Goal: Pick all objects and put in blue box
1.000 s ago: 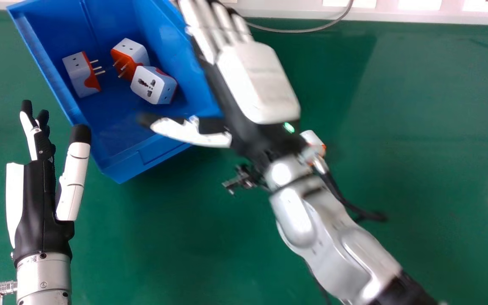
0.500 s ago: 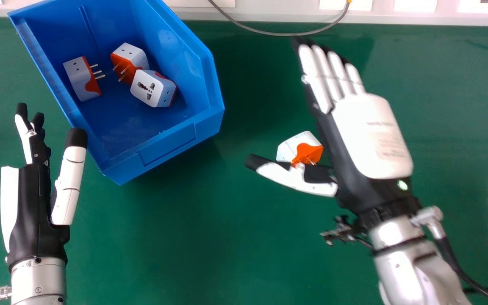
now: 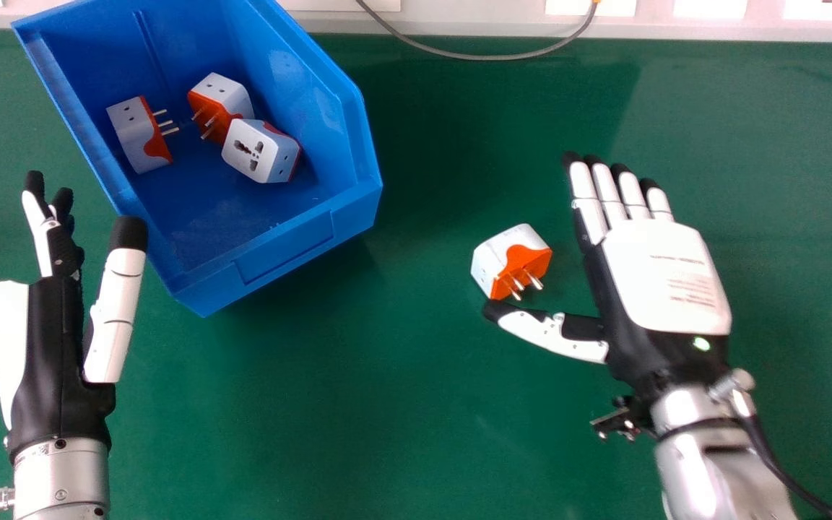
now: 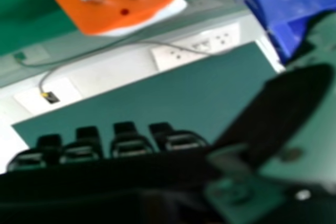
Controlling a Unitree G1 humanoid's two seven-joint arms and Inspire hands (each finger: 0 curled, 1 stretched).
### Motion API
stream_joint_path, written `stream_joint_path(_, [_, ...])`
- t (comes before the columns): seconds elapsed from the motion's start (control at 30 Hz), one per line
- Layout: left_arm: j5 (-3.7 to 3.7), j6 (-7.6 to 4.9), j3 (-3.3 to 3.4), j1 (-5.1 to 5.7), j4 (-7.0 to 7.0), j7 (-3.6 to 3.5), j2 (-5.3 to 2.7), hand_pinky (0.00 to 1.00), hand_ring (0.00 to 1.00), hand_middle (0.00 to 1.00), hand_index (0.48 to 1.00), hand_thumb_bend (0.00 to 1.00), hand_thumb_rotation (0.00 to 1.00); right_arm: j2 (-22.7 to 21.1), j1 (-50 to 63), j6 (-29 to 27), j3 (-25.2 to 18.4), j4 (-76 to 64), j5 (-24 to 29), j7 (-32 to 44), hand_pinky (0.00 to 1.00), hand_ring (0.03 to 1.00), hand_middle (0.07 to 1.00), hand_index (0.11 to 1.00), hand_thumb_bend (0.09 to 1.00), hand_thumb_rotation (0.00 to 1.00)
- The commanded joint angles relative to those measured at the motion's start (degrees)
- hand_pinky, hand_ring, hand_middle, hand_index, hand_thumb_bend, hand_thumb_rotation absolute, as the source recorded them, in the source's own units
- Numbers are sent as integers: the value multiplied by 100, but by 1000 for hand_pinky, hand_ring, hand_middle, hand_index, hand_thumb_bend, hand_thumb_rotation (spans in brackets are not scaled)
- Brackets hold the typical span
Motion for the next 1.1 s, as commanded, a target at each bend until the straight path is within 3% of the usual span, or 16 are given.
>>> stream_joint_path(0.0, [36,-7,4,-13,-141,31,51,971,1000,1000,1000,701,1000,35,-316,-30,63,290,-23,34,1000,1000,1000,1000,529,737])
stream_joint_path(0.17, [39,62,-7,-25,-182,35,48,972,1000,1000,1000,690,1000,119,-831,-85,269,1104,38,162,1000,1000,1000,1000,524,716])
stream_joint_path(0.5, [52,82,-7,-10,-222,39,62,972,1000,1000,1000,677,1000,157,-1464,-154,580,1935,51,322,1000,1000,1000,1000,518,712])
stream_joint_path(0.77, [52,181,13,37,-355,-7,86,968,1000,1000,1000,702,1000,262,-1827,-185,668,2581,172,294,965,976,1000,996,514,707])
stream_joint_path(1.07, [-6,168,72,19,-297,-59,174,967,1000,1000,1000,697,1000,266,-2089,-143,624,2859,307,329,949,961,987,980,507,684])
